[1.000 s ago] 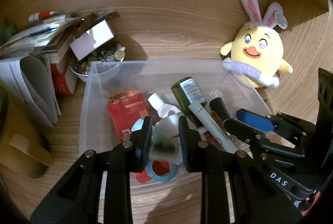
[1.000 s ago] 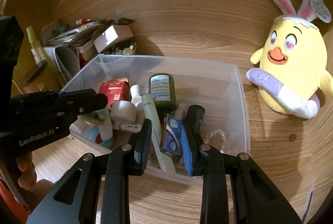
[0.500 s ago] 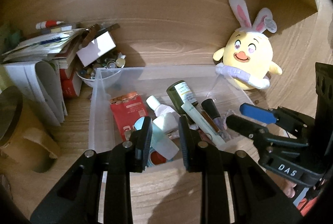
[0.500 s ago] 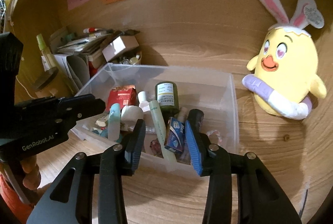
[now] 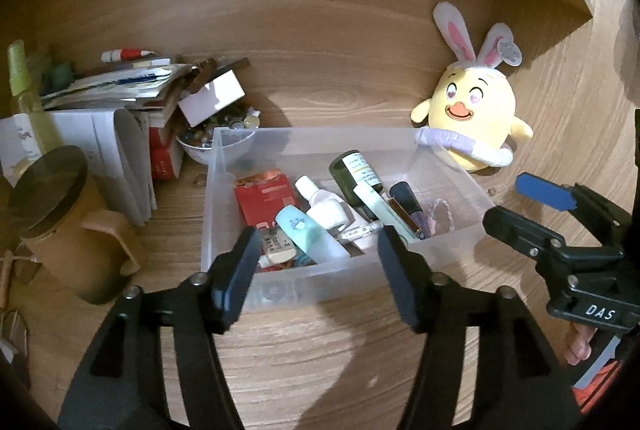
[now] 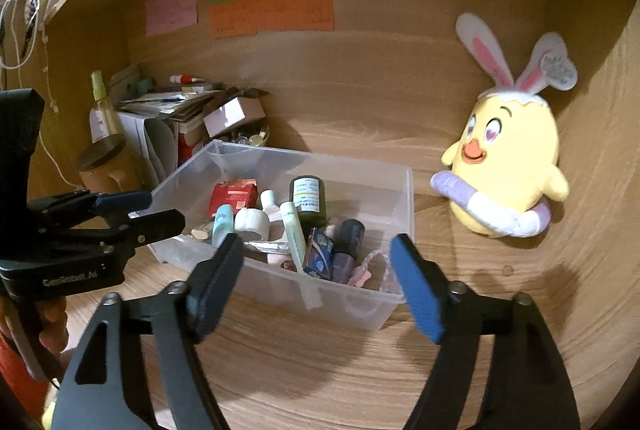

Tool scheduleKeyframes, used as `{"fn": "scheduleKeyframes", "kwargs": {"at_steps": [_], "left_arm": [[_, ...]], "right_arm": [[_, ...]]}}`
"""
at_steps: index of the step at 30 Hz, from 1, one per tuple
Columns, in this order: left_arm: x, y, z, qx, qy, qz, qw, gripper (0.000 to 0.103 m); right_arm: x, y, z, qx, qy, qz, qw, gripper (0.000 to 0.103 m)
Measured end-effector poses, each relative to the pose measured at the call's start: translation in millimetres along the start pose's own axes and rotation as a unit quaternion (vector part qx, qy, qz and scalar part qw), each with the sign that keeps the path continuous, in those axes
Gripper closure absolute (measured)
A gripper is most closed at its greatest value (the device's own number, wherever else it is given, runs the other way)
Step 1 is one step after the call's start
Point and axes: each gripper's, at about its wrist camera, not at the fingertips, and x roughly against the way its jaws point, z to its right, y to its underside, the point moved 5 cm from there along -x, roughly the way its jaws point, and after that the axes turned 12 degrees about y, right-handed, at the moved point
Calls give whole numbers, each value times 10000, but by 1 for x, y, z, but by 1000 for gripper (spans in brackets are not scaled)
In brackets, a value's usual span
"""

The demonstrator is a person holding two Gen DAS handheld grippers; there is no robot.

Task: Organize objects

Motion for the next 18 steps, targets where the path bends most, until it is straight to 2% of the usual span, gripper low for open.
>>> {"fn": "scheduleKeyframes", "kwargs": {"at_steps": [2, 8, 10, 18], "left_arm": [[3, 3, 2, -63, -56, 30, 10000, 31], [12, 9, 6, -178, -256, 202, 9993, 11], [13, 12, 5, -145, -283, 227, 9992, 8], [11, 23, 5, -134, -340, 165, 9992, 7]], "right_arm": [[3, 2, -1, 55, 70, 54, 9999, 21], [8, 12, -2, 72, 145, 10, 9999, 17], [7, 16, -3, 52, 89, -6, 9999, 16], [2, 27, -3, -59, -11, -141, 9999, 16]]}}
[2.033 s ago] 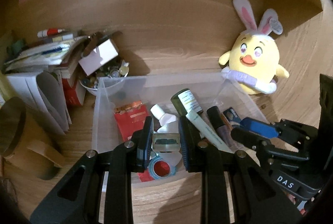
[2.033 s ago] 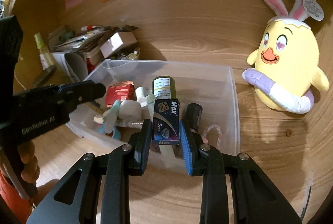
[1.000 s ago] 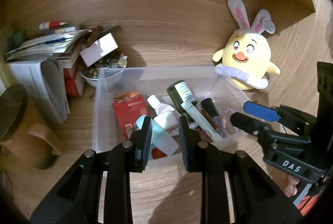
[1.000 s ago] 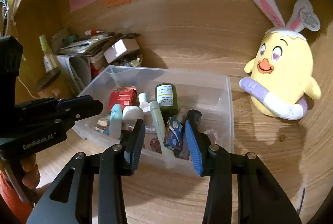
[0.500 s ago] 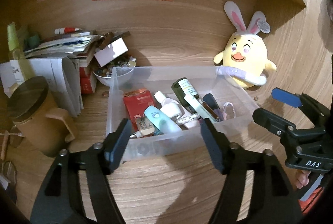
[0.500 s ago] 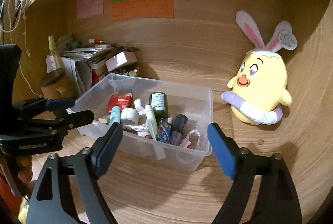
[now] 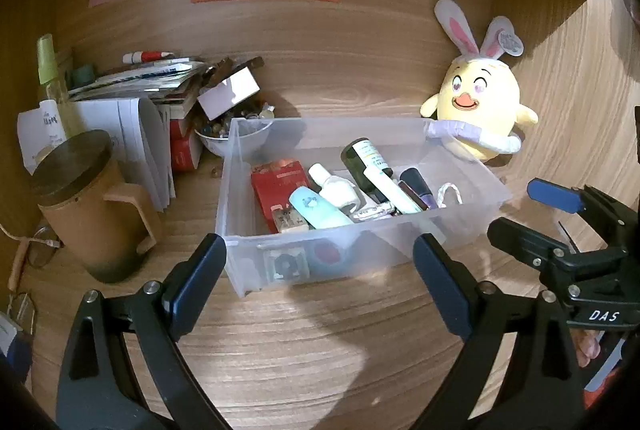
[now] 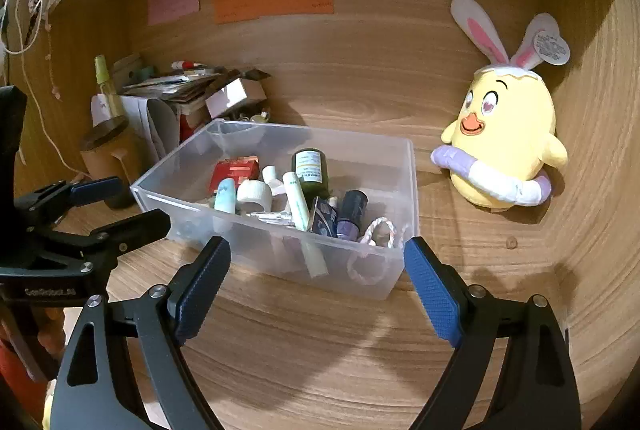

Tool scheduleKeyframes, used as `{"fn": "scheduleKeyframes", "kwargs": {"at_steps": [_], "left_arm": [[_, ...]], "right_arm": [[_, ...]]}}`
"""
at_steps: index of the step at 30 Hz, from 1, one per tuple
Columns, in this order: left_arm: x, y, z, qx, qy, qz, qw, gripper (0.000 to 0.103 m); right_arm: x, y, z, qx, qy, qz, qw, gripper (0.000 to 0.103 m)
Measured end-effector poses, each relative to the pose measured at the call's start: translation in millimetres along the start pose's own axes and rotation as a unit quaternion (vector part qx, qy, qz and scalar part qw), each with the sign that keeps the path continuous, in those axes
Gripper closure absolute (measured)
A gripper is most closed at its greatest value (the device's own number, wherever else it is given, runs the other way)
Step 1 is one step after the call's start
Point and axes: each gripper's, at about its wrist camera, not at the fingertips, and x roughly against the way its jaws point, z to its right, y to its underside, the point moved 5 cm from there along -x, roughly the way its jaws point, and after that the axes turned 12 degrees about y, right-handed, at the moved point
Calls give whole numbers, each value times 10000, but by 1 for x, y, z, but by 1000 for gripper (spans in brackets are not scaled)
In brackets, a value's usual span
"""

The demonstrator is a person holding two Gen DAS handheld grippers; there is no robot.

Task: Organize objects

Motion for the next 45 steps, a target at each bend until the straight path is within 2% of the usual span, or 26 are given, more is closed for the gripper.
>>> {"fn": "scheduleKeyframes", "kwargs": {"at_steps": [45], "left_arm": [[5, 3, 3, 23, 43, 18, 10000, 7]], "right_arm": [[7, 4, -2, -22, -16, -33, 10000, 14]]}}
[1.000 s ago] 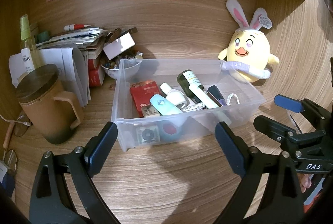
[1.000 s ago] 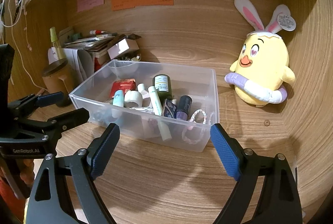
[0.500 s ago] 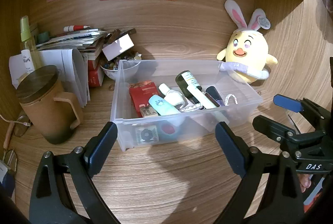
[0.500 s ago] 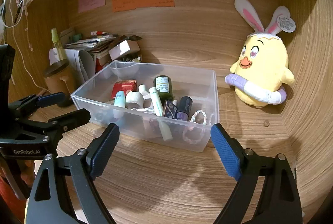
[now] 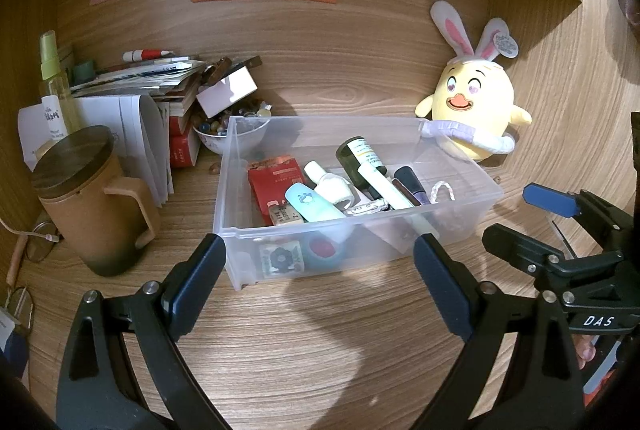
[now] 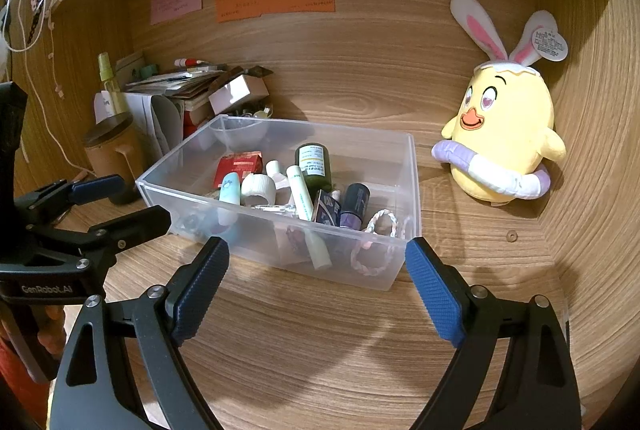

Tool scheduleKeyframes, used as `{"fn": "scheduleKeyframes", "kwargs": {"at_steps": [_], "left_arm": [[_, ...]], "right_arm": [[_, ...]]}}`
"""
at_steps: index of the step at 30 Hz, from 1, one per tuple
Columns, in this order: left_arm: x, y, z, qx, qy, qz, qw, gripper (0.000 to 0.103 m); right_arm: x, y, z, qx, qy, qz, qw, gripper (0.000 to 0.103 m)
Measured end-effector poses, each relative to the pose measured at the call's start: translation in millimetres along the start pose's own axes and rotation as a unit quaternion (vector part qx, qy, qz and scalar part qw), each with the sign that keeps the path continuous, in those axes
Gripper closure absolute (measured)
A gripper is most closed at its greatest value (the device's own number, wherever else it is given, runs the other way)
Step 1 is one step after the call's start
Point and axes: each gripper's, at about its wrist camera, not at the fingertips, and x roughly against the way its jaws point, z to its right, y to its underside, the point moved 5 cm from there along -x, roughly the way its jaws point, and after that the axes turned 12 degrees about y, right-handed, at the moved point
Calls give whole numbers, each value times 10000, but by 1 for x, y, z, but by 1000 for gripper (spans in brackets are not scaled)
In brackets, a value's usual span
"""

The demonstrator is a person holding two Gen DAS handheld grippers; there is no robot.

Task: Organize objects

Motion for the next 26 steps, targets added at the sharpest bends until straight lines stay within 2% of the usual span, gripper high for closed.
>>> {"fn": "scheduleKeyframes", "kwargs": {"at_steps": [17, 26], "left_arm": [[-3, 2, 4, 20, 108, -103, 9999, 4], [-2, 2, 5, -38, 87, -28, 10000, 4]], "right_arm": [[0, 1, -1, 13, -3, -11, 10000, 14], [-6, 3, -2, 52, 5, -68, 10000, 14]]}}
